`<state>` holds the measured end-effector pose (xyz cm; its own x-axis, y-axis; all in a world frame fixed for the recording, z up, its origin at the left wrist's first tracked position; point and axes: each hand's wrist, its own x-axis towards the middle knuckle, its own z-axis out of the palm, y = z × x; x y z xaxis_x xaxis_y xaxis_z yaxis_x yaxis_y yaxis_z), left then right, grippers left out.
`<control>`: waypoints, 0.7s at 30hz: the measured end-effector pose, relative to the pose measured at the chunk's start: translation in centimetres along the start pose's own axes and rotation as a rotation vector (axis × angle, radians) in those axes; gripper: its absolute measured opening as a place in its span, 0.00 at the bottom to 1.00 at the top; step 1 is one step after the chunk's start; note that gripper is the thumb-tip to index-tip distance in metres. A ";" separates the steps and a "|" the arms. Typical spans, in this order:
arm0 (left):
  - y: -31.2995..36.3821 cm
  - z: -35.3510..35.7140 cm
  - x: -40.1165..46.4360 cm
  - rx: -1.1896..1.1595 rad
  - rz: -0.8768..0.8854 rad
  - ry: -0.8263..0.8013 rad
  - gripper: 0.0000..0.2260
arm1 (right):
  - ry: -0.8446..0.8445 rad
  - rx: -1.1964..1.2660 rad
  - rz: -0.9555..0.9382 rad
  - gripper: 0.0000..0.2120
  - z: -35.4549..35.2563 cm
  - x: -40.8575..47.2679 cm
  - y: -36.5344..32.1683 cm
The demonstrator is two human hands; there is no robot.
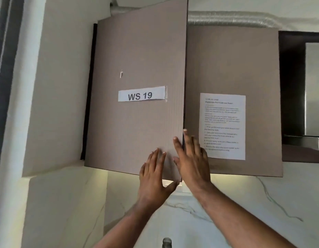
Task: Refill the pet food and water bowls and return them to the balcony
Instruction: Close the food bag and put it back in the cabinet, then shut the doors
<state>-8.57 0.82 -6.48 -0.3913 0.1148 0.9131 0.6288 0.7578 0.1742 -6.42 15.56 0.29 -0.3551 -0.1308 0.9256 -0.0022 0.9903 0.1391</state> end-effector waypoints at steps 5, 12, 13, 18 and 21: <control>-2.7 2.2 0.4 0.095 -0.081 -0.055 0.43 | -0.057 -0.038 0.007 0.40 4.0 1.1 1.3; -6.4 3.7 1.9 0.126 -0.092 -0.080 0.42 | -0.166 -0.066 0.038 0.43 7.9 2.8 2.3; -6.9 3.8 2.2 0.126 -0.089 -0.083 0.42 | -0.182 -0.068 0.046 0.43 8.3 3.0 2.3; -8.7 4.5 3.4 0.135 -0.060 -0.074 0.42 | -0.224 -0.078 0.077 0.43 9.8 3.5 1.9; -9.4 4.8 3.8 0.131 -0.048 -0.071 0.42 | -0.229 -0.084 0.092 0.44 10.3 3.5 1.7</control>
<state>-19.14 -2.80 -6.43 -0.4684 0.1181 0.8756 0.5171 0.8402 0.1633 -17.30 17.32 0.15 -0.5523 -0.0169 0.8335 0.1139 0.9889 0.0955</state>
